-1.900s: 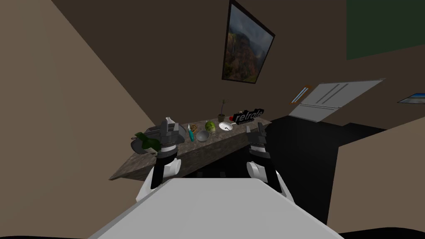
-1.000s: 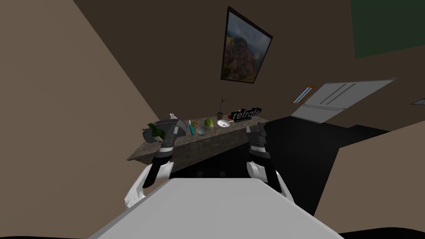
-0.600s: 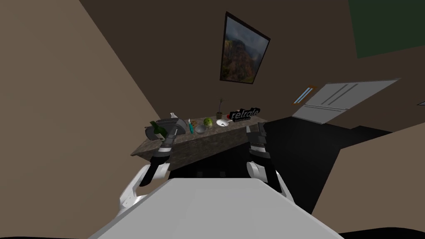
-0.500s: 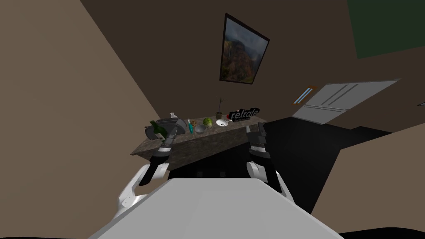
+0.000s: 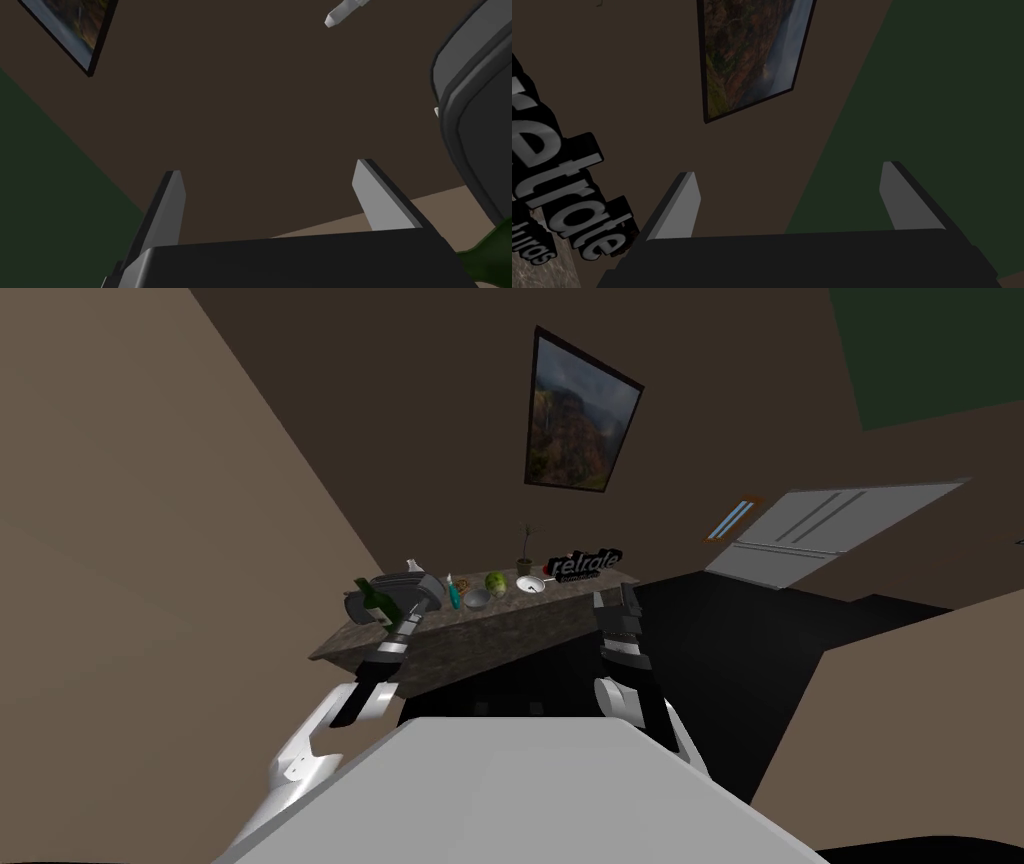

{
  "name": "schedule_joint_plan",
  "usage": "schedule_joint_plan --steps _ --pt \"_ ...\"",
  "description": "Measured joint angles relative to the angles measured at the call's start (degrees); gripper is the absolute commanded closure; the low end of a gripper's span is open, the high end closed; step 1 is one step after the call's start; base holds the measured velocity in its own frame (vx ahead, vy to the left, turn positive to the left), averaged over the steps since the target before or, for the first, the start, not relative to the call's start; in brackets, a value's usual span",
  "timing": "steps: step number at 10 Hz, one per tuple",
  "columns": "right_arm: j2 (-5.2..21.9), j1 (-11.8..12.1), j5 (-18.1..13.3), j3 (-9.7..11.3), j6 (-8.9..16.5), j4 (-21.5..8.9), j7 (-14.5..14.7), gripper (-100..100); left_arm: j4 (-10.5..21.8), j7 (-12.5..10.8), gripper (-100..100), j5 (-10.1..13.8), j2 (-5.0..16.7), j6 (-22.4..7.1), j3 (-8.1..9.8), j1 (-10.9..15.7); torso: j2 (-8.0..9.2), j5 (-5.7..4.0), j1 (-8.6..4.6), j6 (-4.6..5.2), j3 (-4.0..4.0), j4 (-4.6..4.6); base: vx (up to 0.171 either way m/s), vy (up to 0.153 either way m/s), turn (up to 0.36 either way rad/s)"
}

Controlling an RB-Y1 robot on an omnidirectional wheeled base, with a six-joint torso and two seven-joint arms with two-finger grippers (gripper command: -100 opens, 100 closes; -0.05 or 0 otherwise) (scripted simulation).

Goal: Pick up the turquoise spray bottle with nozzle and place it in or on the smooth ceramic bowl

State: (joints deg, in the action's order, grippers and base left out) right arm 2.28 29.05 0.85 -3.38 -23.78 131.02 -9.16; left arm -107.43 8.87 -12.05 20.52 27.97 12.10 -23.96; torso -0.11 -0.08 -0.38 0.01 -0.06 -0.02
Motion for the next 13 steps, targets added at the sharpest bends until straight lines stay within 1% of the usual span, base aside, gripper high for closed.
schedule_joint_plan --steps 3,4,5,6,7,8,9,10,11,12,13 --pt "0.0 0.0 0.0 0.0 0.0 0.0 0.0 0 3.05 2.01 -100 -1.99 4.47 -4.56 1.86 0.74 -0.14 -0.03 -0.08 0.0 -0.08 -0.03 0.06 -0.118 0.011" --pt "0.0 0.01 0.0 0.0 0.0 0.0 0.0 0 3.89 3.17 -100 -2.96 5.17 -6.25 1.99 0.93 -0.17 -0.02 -0.04 0.0 -0.1 -0.04 0.067 -0.103 0.001" --pt "0.0 0.01 0.0 0.0 0.0 0.0 0.0 0 5.67 4.52 -100 -3.94 5.89 -7.54 2.11 1.64 -0.19 -0.01 -0.02 0.01 -0.11 -0.04 0.087 -0.117 -0.003" --pt "0.0 0.01 0.0 0.0 0.0 0.0 0.0 0 6.52 5.7 -100 -4.8 6.72 -9.01 2.34 1.69 -0.24 -0.02 -0.06 0.0 -0.14 -0.05 0.112 -0.111 0.001" --pt "0.0 0.01 0.0 0.0 0.0 0.0 0.0 0 7.98 6.58 -100 -5.39 7.98 -10.08 2.91 1.77 -0.32 -0.02 -0.03 0.0 -0.19 -0.07 0.124 -0.105 -0.002" --pt "0.0 0.01 0.0 0.0 0.0 0.0 0.0 0 9.07 7.48 -100 -6.13 9.04 -11.58 3.12 2.23 -0.39 -0.02 -0.02 0.01 -0.22 -0.08 0.143 -0.104 -0.012" --pt "0.0 0.01 0.0 0.0 0.0 0.0 0.0 0 9.66 8.65 -100 -7.0 9.47 -13.15 3.22 2.19 -0.45 -0.01 -0.02 0.01 -0.26 -0.1 0.13 -0.102 -0.006" --pt "0.0 0.01 0.0 0.0 0.0 0.01 0.0 0 9.89 9.46 -100 -7.58 10.58 -14.93 3.44 1.96 -0.43 -0.02 -0.01 0.0 -0.25 -0.1 0.118 -0.103 -0.007" --pt "0.0 0.01 0.0 0.0 0.0 0.0 0.0 0 11.14 10.4 -100 -8.34 11.3 -16.59 3.37 2.7 -0.41 -0.01 -0.01 0.01 -0.24 -0.09 0.121 -0.095 -0.012" --pt "0.0 0.01 0.0 0.0 0.0 0.0 0.0 0 11.99 11.17 -100 -8.89 12.33 -18.25 3.35 3.07 -0.4 -0.01 0.02 0.01 -0.24 -0.09 0.139 -0.089 -0.012" --pt "0.0 0.01 0.0 0.0 0.0 0.0 0.0 0 12.75 12.0 -100 -9.52 12.87 -19.72 3.31 3.28 -0.44 0.0 0.04 0.01 -0.26 -0.1 0.135 -0.075 -0.011"
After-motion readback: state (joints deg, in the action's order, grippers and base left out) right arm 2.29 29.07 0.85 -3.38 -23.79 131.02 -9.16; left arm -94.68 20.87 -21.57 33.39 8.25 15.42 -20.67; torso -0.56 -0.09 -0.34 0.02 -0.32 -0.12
